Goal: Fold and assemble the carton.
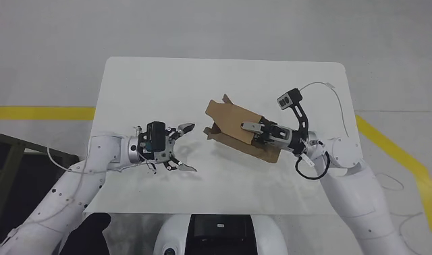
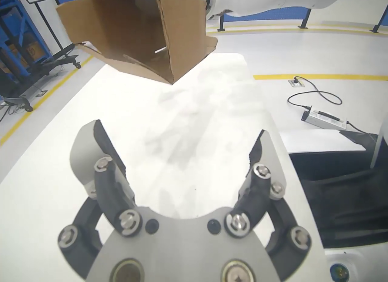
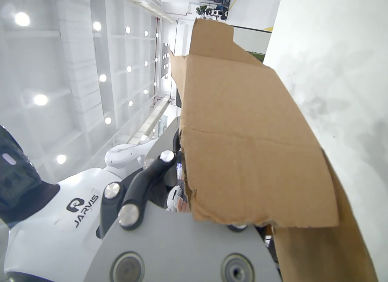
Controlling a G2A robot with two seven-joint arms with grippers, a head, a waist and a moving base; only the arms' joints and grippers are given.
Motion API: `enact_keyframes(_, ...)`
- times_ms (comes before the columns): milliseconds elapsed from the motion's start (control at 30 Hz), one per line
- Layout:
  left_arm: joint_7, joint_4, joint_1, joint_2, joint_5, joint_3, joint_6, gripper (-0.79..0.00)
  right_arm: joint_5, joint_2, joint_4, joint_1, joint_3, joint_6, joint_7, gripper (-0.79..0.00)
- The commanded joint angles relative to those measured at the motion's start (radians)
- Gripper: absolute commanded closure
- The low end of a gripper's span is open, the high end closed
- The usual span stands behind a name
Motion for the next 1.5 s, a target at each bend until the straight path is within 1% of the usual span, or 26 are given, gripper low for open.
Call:
enact_keyframes(0,-0.038,-0.019,0.001,0.005,0.004,0.011,0.000,-0.785,-0.007,0.000,0.016,0.004,-0.008,-0.040,0.031,0.000)
enact_keyframes(100,-0.075,-0.043,0.006,0.014,-0.033,0.028,0.000,-0.785,0.006,-0.002,0.038,0.016,-0.020,-0.076,0.070,0.000)
enact_keyframes(167,-0.081,-0.060,0.011,0.020,-0.068,0.038,0.000,-0.785,0.016,-0.003,0.051,0.025,-0.026,-0.087,0.091,0.000)
enact_keyframes(300,-0.081,-0.103,0.010,0.037,-0.089,0.059,0.000,-0.785,0.028,-0.004,0.073,0.039,-0.041,-0.078,0.128,0.000)
enact_keyframes(533,-0.068,-0.100,0.020,0.062,-0.097,0.055,0.000,-0.785,0.092,-0.009,0.112,0.068,-0.066,-0.068,0.213,0.000)
enact_keyframes(633,-0.050,-0.110,0.025,0.069,-0.103,0.074,0.000,-0.785,0.103,-0.011,0.120,0.078,-0.077,-0.066,0.225,0.000)
enact_keyframes(767,-0.004,-0.129,0.012,0.077,-0.099,0.096,0.000,-0.785,0.103,-0.013,0.128,0.087,-0.089,-0.065,0.234,0.000)
enact_keyframes(900,0.028,-0.126,-0.005,0.085,-0.095,0.109,0.000,-0.785,0.102,-0.014,0.131,0.090,-0.094,-0.066,0.234,0.000)
enact_keyframes(1067,0.041,-0.116,-0.026,0.090,-0.081,0.127,0.000,-0.785,0.104,-0.015,0.124,0.089,-0.100,-0.066,0.236,0.000)
enact_keyframes(1100,0.045,-0.116,-0.028,0.090,-0.081,0.131,0.000,-0.773,0.107,-0.015,0.123,0.088,-0.101,-0.064,0.236,0.000)
enact_keyframes(1233,0.054,-0.115,-0.035,0.089,-0.087,0.149,0.000,-0.619,0.119,-0.016,0.122,0.086,-0.102,-0.060,0.237,0.000)
enact_keyframes(1267,0.055,-0.113,-0.038,0.088,-0.089,0.152,0.000,-0.597,0.123,-0.016,0.121,0.084,-0.102,-0.059,0.236,0.000)
enact_keyframes(1467,0.054,-0.108,-0.059,0.079,-0.103,0.169,0.000,-0.573,0.128,-0.016,0.112,0.081,-0.106,-0.055,0.238,0.000)
